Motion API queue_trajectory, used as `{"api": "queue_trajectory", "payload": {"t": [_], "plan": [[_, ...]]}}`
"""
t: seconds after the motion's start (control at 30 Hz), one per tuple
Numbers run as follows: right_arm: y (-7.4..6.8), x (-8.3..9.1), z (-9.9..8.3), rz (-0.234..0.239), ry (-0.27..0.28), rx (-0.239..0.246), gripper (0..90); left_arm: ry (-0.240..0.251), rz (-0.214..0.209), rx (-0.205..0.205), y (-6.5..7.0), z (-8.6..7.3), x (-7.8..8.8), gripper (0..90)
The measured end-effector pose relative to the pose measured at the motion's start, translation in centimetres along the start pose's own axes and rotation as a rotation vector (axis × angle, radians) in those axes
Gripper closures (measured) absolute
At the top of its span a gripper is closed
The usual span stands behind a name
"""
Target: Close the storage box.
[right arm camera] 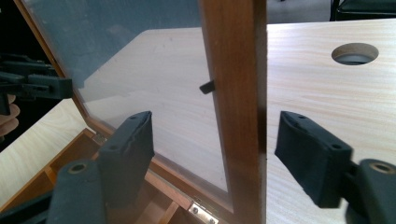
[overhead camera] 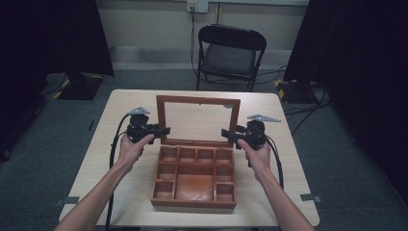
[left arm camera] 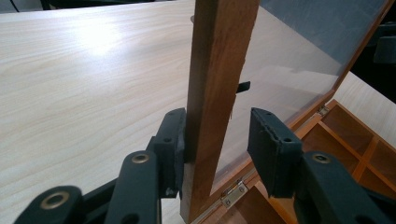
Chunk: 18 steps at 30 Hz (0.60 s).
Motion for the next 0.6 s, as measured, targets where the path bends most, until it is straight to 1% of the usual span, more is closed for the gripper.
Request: {"api": "queue_trajectory", "payload": {"t": [0.03,0.07,0.1,0.17,0.2,0.23,0.3,0.4,0.5,0.53,0.6], "plan": [[0.0,0.0,0.0,0.0,0.0,0.0,31.8,0.0,0.0,0.0,0.0,0.0,0.0,57.0],[0.0,0.1,0.0,0.011,0.006,0.008,37.0,0.001,-0.002,0.003,0.0,0.0,0.0,57.0],[-0.3,0.2,0.1,0.01,0.008,0.02,38.2,0.001,-0.006,0.002,0.0,0.0,0.1,56.9],[-0.4,0.2,0.2,0.012,0.012,0.026,39.1,0.002,-0.009,0.007,0.1,0.0,0.2,56.7],[-0.5,0.3,0.2,0.007,0.009,0.033,39.3,-0.003,-0.012,0.001,0.1,0.0,0.3,56.4],[-0.6,0.3,0.2,0.007,0.004,0.026,39.1,-0.003,-0.016,0.013,0.2,0.1,0.4,55.5],[-0.8,0.4,0.2,0.009,0.005,0.021,40.4,-0.002,-0.016,0.017,0.3,0.1,0.5,53.8],[-0.9,0.6,0.1,0.012,0.008,0.016,41.6,-0.001,-0.026,0.019,0.4,0.0,0.7,52.8],[-1.0,0.9,0.1,0.013,0.006,0.016,44.6,0.004,-0.028,0.012,0.5,-0.1,0.9,52.1],[-1.0,0.9,0.1,0.015,0.008,0.01,45.6,0.004,-0.026,0.001,0.5,-0.1,1.0,52.1],[-1.0,1.1,0.1,0.022,0.009,-0.003,46.7,0.008,-0.02,-0.008,0.7,-0.1,1.2,52.0]]}}
Point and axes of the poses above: each handheld gripper's, and its own axes: x roughly backward along the jaws, z roughly out of its top, y roughly to its right, the point moved 1 cm from there along -x, roughly forward along the jaws, and after that the axes turned 10 degrees about z, right-handed, at the moved point
